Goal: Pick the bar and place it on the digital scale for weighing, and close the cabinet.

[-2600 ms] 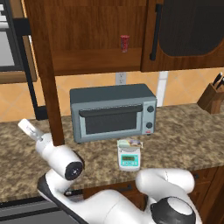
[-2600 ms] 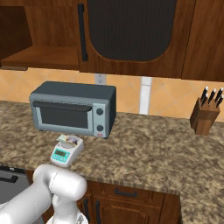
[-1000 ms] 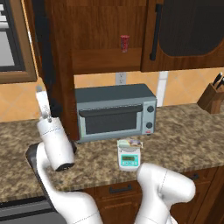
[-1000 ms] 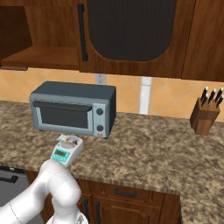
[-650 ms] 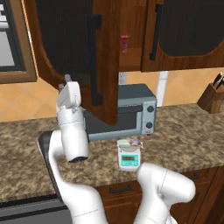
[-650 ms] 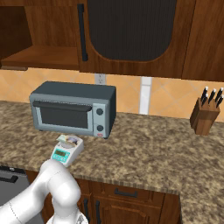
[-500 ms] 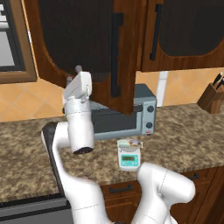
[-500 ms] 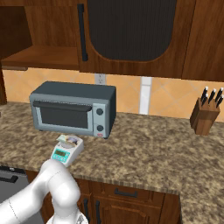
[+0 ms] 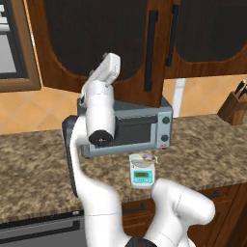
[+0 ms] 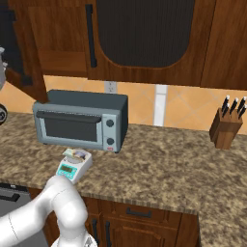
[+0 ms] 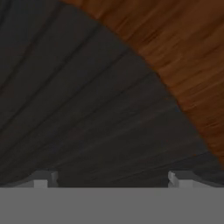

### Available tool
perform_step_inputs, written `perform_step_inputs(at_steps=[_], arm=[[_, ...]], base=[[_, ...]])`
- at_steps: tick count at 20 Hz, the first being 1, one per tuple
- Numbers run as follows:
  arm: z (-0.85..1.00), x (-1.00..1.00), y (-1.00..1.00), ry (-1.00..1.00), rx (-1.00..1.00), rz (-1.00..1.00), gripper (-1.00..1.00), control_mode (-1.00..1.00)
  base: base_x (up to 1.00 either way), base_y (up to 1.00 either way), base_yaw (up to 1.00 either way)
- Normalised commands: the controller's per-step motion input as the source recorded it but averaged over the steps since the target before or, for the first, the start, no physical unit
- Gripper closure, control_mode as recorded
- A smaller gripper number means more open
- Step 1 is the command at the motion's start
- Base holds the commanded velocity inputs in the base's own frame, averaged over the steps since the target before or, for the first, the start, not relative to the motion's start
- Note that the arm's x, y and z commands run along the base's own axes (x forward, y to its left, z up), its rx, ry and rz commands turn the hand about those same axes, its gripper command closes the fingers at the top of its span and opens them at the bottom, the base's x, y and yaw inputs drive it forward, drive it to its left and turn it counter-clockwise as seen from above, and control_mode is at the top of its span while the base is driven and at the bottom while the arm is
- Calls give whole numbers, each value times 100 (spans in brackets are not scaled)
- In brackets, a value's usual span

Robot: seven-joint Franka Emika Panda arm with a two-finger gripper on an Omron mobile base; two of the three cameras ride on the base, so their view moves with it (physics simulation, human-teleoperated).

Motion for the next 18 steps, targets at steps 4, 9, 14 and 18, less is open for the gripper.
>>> perform_step_inputs(at_steps=[4, 9, 14, 18], arm=[[24, 35, -58, 60, 0, -17, -100, -100], [-13, 57, -73, 49, 0, -6, -100, -100], [-62, 80, -90, 0, 7, 5, -100, -100], [-53, 99, -72, 0, 5, 6, -100, -100]], base=[[0, 0, 0], [0, 0, 0], [0, 0, 0], [0, 0, 0]])
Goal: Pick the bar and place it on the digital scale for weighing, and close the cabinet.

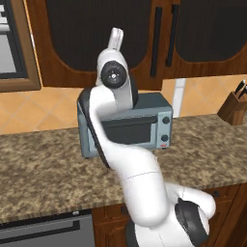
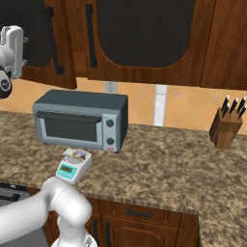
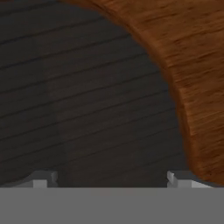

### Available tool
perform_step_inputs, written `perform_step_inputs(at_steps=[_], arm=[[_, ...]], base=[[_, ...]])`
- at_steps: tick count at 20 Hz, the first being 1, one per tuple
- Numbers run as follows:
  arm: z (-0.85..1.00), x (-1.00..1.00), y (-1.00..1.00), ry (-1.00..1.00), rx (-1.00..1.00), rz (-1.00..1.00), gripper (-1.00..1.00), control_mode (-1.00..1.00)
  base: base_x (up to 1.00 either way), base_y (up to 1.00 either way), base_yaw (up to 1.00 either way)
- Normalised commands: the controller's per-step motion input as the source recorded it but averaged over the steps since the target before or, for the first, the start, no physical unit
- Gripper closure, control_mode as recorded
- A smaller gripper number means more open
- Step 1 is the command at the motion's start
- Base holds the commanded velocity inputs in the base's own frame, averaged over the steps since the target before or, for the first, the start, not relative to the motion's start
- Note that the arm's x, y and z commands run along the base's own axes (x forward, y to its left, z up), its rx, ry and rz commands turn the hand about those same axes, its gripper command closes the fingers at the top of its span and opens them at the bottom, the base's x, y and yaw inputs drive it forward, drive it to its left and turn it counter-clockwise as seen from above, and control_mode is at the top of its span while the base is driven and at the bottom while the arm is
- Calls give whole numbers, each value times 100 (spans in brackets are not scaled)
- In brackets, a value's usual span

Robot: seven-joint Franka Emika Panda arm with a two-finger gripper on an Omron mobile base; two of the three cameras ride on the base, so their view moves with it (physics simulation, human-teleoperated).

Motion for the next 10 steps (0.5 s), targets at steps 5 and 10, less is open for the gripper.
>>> perform_step_inputs(at_steps=[5, 10], arm=[[-9, 95, -46, 8, 7, 1, -100, -100], [-19, 100, -46, 11, 5, 0, -100, -100]], base=[[0, 0, 0], [0, 0, 0]])
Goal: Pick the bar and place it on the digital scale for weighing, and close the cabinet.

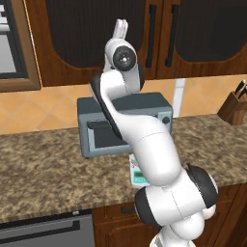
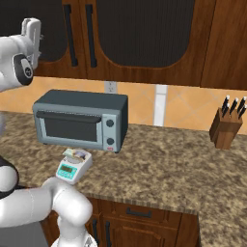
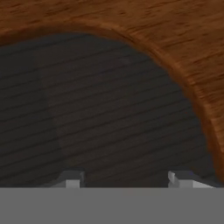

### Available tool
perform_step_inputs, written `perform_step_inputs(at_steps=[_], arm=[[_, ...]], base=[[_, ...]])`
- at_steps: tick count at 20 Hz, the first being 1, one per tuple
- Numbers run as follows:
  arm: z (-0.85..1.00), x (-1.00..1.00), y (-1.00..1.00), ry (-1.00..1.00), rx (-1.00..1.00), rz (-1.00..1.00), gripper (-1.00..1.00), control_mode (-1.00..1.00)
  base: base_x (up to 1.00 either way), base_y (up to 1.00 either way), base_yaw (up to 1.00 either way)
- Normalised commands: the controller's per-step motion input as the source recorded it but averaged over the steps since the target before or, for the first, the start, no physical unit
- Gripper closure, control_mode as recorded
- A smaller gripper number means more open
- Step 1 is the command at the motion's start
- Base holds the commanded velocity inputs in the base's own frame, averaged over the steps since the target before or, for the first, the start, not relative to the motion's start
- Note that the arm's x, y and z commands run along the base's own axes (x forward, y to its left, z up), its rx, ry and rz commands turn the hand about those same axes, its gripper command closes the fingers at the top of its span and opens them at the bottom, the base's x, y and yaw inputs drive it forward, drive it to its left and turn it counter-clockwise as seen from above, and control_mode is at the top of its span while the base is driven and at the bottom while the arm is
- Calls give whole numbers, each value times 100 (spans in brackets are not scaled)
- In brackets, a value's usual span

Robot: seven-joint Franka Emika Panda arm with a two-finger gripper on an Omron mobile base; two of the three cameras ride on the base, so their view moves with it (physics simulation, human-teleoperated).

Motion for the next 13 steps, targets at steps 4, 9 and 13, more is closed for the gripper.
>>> perform_step_inputs(at_steps=[4, 9, 13], arm=[[-41, 100, -45, 0, 2, 0, -100, -100], [-93, 100, -55, -1, 0, 1, -100, -100], [-100, 99, -66, 13, 2, 1, -100, -100]], base=[[0, 0, 0], [0, 0, 0], [0, 0, 0]])
